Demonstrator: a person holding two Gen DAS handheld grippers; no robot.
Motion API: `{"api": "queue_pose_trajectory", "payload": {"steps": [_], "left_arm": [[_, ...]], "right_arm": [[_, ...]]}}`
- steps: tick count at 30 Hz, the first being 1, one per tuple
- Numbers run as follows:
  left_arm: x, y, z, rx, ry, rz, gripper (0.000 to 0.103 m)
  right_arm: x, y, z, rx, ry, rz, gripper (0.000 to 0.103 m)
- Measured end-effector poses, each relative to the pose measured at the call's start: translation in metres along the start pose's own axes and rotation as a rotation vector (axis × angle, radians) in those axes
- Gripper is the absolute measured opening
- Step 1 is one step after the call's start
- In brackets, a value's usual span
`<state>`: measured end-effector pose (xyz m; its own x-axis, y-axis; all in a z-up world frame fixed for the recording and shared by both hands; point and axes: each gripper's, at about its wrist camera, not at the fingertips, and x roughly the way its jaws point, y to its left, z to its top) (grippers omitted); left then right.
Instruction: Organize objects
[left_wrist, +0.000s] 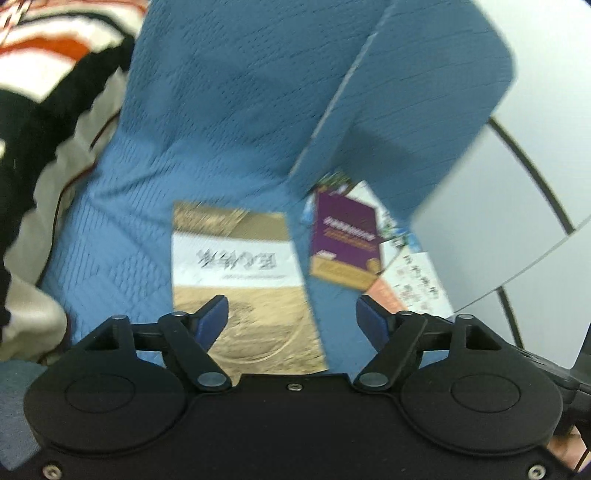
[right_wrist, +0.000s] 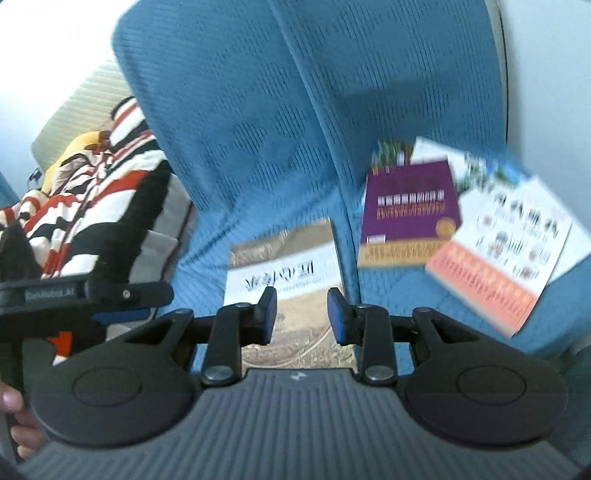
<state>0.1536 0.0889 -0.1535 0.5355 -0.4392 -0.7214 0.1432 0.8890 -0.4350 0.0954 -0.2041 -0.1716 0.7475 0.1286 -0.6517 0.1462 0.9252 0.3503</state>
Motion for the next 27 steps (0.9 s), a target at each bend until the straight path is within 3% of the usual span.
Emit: {"api": "queue_pose_trajectory", "payload": {"steps": [7, 18, 26, 27], "left_arm": [[-0.05, -0.061, -0.005, 0.103, -0.085, -0.05, 0.085], [-0.089, -0.125, -0.034, 0.176, -0.136, -0.092, 0.102], [-0.094, -0.148, -0.06, 0.184, -0.125, -0.097, 0.102], [-0.093, -0.15, -0.063, 0.182, -0.121, -0.102, 0.102]], "right_arm": [[-0.051, 0.003, 0.005, -0.009, -0.036, 0.001, 0.034], [-0.12, -0.009, -0.02, 0.0, -0.098, -0.053, 0.034], [-0.139, -0.03, -0.046, 0.047, -0.057, -0.1, 0.034], [-0.141, -0.033, -0.048, 0.054, -0.053, -0.11, 0.038]]}}
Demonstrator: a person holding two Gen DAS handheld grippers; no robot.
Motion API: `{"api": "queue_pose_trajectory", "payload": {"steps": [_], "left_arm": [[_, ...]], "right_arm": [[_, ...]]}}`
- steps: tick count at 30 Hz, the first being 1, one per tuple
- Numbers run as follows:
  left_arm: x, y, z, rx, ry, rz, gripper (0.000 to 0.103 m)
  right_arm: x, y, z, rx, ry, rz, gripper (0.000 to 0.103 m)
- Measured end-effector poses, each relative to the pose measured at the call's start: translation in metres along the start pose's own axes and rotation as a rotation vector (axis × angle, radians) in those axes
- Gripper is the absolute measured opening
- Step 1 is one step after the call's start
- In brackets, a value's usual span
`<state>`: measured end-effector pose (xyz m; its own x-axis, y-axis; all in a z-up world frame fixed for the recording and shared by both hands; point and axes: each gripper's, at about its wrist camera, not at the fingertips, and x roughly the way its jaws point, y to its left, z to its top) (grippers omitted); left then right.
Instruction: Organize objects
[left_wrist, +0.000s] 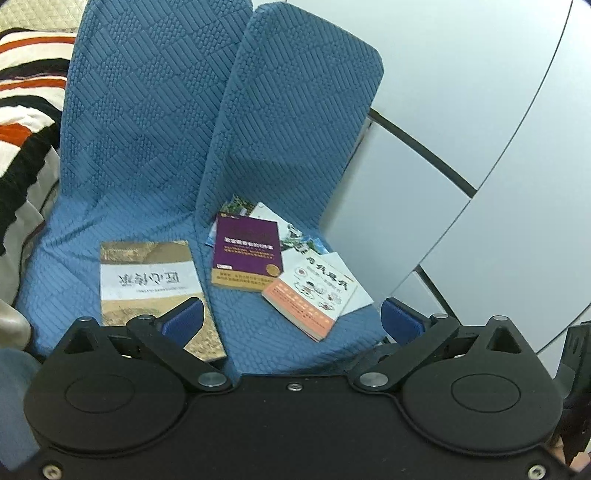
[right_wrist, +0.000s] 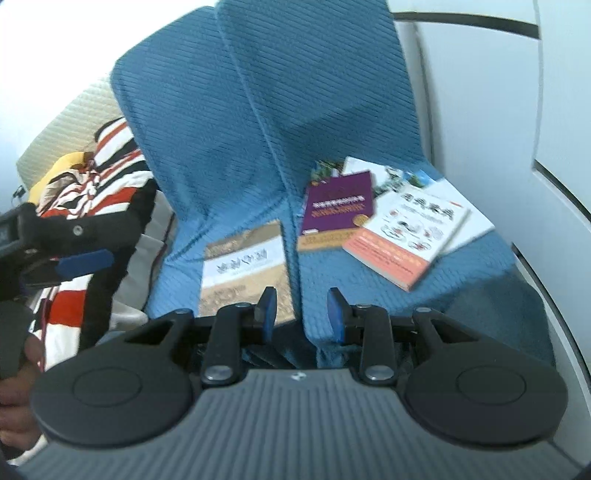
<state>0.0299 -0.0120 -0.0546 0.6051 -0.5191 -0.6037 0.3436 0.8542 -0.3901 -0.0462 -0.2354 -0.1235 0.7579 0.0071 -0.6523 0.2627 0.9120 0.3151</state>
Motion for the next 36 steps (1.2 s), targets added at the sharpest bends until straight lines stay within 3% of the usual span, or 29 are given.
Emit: {"api": "queue_pose_trajectory", "payload": {"steps": [4, 6, 23, 36], "left_arm": [[0.002, -0.008, -0.007, 0.006, -0.001, 0.005, 0.102], [0.005, -0.012, -0.009, 0.012, 0.0, 0.007, 0.102], [0.055, -0.02, -0.008, 0.019, 0.03, 0.036, 0.102], [0.124, -0.008, -0.013, 0.028, 0.065, 0.086, 0.102]], "right_arm": [[-0.007, -0.011, -0.006, 0.019, -0.01, -0.028, 0.073], [-0.009, -0.017, -0.007, 0.024, -0.016, -0.039, 0.085], [0.015, -0.059, -0.007, 0.076, 0.019, -0.07, 0.089], [0.07, -0.093, -0.015, 0.097, 0.035, -0.099, 0.089]]}}
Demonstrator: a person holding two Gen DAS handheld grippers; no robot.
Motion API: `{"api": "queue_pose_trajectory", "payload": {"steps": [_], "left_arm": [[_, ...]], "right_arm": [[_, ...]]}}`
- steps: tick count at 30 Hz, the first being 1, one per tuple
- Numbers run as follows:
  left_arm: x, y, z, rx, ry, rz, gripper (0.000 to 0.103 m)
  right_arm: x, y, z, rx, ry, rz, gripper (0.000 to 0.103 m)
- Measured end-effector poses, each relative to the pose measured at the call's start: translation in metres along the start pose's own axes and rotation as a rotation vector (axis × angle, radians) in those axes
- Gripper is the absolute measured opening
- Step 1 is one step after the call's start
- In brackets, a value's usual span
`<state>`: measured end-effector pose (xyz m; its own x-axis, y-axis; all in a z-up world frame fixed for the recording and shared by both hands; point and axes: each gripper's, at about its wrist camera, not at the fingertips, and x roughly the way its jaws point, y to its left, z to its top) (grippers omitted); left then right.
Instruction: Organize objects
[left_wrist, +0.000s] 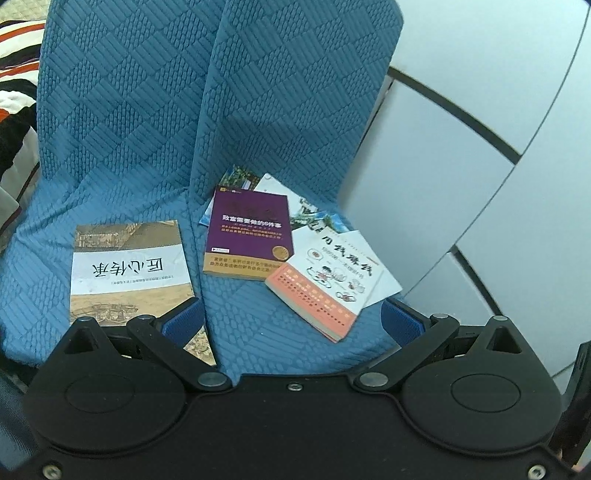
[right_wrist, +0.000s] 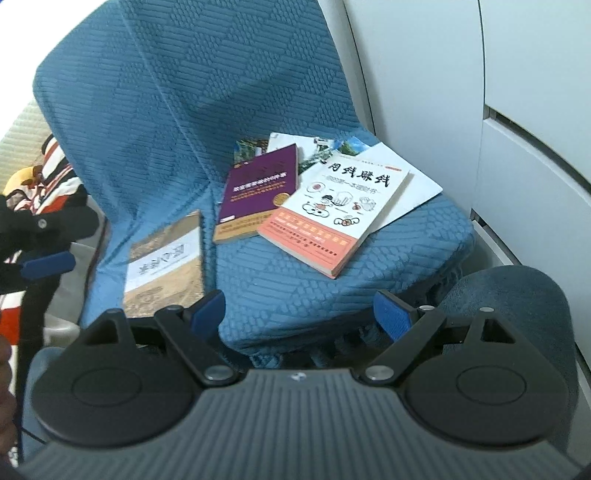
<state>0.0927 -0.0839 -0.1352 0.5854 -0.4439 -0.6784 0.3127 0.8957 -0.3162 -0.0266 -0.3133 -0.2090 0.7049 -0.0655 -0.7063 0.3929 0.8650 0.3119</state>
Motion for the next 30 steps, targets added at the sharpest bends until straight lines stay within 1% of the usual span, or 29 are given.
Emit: {"api": "queue_pose_trajectory", "payload": {"steps": [7, 14, 17, 19, 20, 23, 26, 27, 30], "left_arm": [[0.043, 0.007, 0.001, -0.009, 0.017, 0.03, 0.102], [0.086, 0.015, 0.005, -0.026, 0.038, 0.029, 0.102], [0.107, 0.021, 0.007, -0.048, 0.052, 0.009, 0.102], [0.122, 0.023, 0.009, -0.056, 0.071, 0.0, 0.102], [0.131, 0.024, 0.01, -0.059, 0.086, 0.0, 0.102], [0.153, 0.024, 0.012, -0.073, 0.096, 0.005, 0.101], [0.172, 0.025, 0.014, -0.084, 0.095, -0.039, 0.099], [0.178, 0.026, 0.014, -0.09, 0.095, -0.046, 0.097], [0.201, 0.028, 0.014, -0.086, 0.113, -0.059, 0.09]], "right_arm": [[0.039, -0.014, 0.0, 0.015, -0.011, -0.016, 0.089], [0.08, -0.027, -0.001, 0.037, -0.019, -0.032, 0.089], [0.1, -0.03, 0.002, 0.06, -0.019, -0.031, 0.089], [0.111, -0.033, 0.005, 0.079, -0.018, -0.013, 0.088], [0.116, -0.034, 0.006, 0.088, -0.013, -0.005, 0.088], [0.128, -0.038, 0.006, 0.118, 0.015, 0.017, 0.088], [0.139, -0.04, 0.008, 0.137, 0.031, 0.015, 0.088], [0.141, -0.04, 0.009, 0.133, 0.023, 0.02, 0.088], [0.144, -0.039, 0.013, 0.099, -0.019, 0.022, 0.075]]}}
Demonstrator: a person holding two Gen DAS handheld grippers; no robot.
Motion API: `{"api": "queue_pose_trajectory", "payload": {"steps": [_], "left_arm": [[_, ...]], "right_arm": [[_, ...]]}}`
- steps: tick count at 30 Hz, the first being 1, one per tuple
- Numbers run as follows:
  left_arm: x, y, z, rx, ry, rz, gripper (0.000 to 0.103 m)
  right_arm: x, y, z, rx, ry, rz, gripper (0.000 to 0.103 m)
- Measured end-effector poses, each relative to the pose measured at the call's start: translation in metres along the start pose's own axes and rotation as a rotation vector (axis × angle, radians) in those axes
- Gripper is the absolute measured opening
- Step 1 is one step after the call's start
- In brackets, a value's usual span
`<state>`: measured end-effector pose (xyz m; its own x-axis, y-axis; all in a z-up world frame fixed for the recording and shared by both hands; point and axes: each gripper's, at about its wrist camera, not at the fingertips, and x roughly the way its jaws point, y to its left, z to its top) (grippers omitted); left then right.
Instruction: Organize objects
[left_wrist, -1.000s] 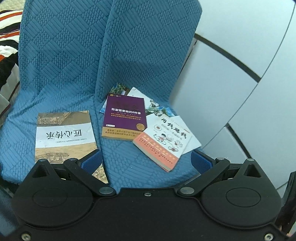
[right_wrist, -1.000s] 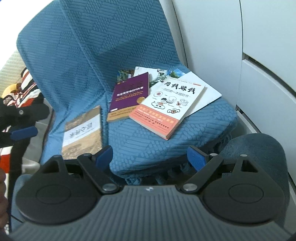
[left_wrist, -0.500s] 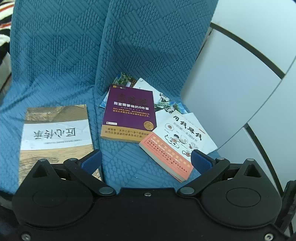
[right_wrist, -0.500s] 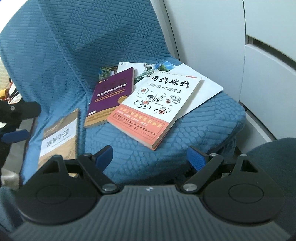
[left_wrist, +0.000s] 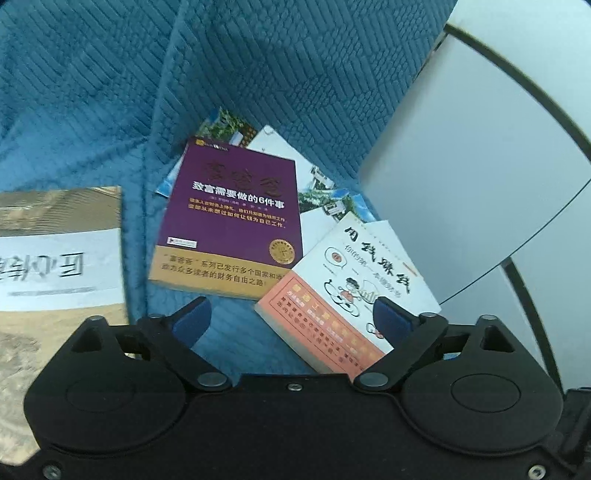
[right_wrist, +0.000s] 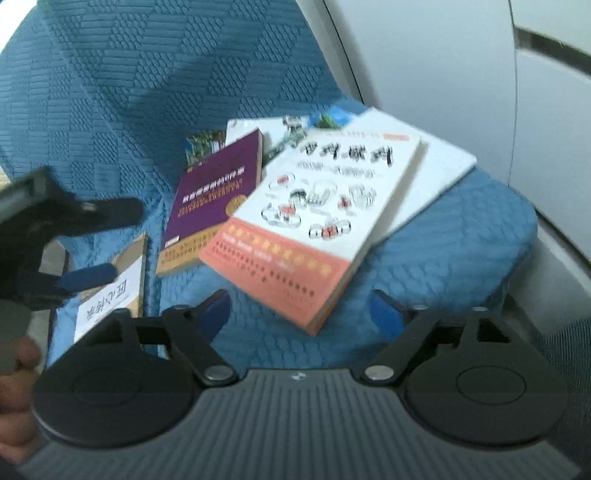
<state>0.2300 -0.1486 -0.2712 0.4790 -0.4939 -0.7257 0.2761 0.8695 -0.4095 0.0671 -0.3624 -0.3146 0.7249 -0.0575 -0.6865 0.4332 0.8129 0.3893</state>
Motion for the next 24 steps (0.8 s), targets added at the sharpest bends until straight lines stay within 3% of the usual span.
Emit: {"api": "queue_pose_trajectory", "payload": {"steps": [4, 9, 15, 21, 23, 24], "left_arm": [[0.031, 0.012, 0.004, -0.024, 0.033, -0.013, 0.074], [0.059, 0.027, 0.007, -0.105, 0.082, -0.086, 0.063], [0.084, 0.039, 0.006, -0.222, 0.144, -0.179, 0.062], [0.098, 0.059, 0.002, -0.404, 0.145, -0.281, 0.062], [0.099, 0.063, 0.001, -0.425, 0.147, -0.278, 0.053], [0.099, 0.064, 0.0, -0.426, 0.152, -0.26, 0.039]], "right_arm": [[0.008, -0.003, 0.006, -0.023, -0.018, -0.036, 0.049], [0.018, -0.011, 0.013, -0.002, -0.016, -0.051, 0.035], [0.027, -0.019, 0.017, 0.038, -0.002, -0.042, 0.035], [0.03, -0.026, 0.017, 0.095, 0.003, -0.039, 0.034], [0.029, -0.027, 0.016, 0.109, 0.005, -0.035, 0.034], [0.03, -0.027, 0.015, 0.111, 0.005, -0.035, 0.034]]}}
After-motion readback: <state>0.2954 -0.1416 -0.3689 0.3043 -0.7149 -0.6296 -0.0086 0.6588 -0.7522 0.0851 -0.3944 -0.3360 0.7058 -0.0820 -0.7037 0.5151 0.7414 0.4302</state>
